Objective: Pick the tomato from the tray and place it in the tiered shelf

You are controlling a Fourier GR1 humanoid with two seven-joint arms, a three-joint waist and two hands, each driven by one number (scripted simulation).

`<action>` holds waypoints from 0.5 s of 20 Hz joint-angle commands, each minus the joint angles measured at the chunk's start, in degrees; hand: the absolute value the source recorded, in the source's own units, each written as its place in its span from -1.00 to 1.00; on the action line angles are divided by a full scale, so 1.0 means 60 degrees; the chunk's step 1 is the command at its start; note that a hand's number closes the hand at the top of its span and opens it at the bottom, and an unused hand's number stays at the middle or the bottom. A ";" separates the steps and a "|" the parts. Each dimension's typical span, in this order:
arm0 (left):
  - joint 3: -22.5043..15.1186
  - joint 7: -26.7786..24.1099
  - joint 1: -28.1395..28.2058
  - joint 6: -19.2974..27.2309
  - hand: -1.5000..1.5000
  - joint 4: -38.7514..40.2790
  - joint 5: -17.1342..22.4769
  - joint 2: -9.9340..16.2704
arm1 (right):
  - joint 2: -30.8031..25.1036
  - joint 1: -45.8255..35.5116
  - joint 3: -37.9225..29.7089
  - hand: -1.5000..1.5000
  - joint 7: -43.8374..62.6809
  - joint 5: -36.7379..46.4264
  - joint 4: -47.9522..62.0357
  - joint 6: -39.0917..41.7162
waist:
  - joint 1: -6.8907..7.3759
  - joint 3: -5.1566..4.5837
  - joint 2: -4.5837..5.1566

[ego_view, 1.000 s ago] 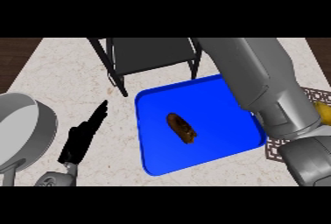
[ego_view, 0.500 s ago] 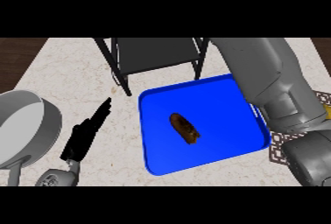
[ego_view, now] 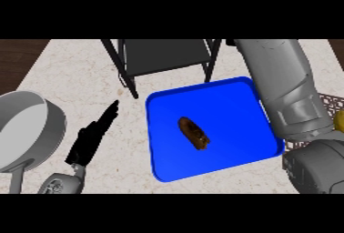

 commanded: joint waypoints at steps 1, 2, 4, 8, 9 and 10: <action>0.0221 -0.0179 -0.0065 -0.0015 0.00 0.0127 0.0072 0.0092 | 0.0897 0.0337 -0.0820 -1.00 -0.1298 -0.0846 0.0205 -0.1245 | 0.0178 -0.0108 0.0326; 0.0220 -0.0199 0.0206 -0.0156 0.00 0.0158 0.0103 0.0229 | 0.0730 0.0347 -0.1000 -1.00 -0.1492 -0.0902 0.0276 -0.1464 | 0.0118 -0.0111 0.0292; 0.0303 -0.0315 0.0094 -0.0052 0.00 0.0438 0.0095 0.0110 | 0.0695 0.0486 -0.1252 -1.00 -0.2203 -0.1054 0.0228 -0.2018 | -0.0089 -0.0113 0.0258; 0.0342 -0.0027 0.0261 0.0094 0.00 0.0164 0.0129 0.0019 | 0.0234 0.0133 -0.1633 -1.00 -0.2462 -0.1115 0.0171 -0.3287 | -0.0301 -0.0113 0.0116; 0.0634 -0.0127 -0.0092 0.0050 0.00 0.0521 0.0148 0.0235 | 0.0039 0.0230 -0.1668 -1.00 -0.2539 -0.1072 0.0229 -0.3432 | -0.0422 -0.0117 0.0126; 0.0510 -0.0350 0.0165 -0.0078 0.00 0.0684 0.0118 0.0212 | 0.0018 0.0284 -0.1607 -1.00 -0.2333 -0.0893 0.0322 -0.3874 | -0.0530 -0.0121 0.0070</action>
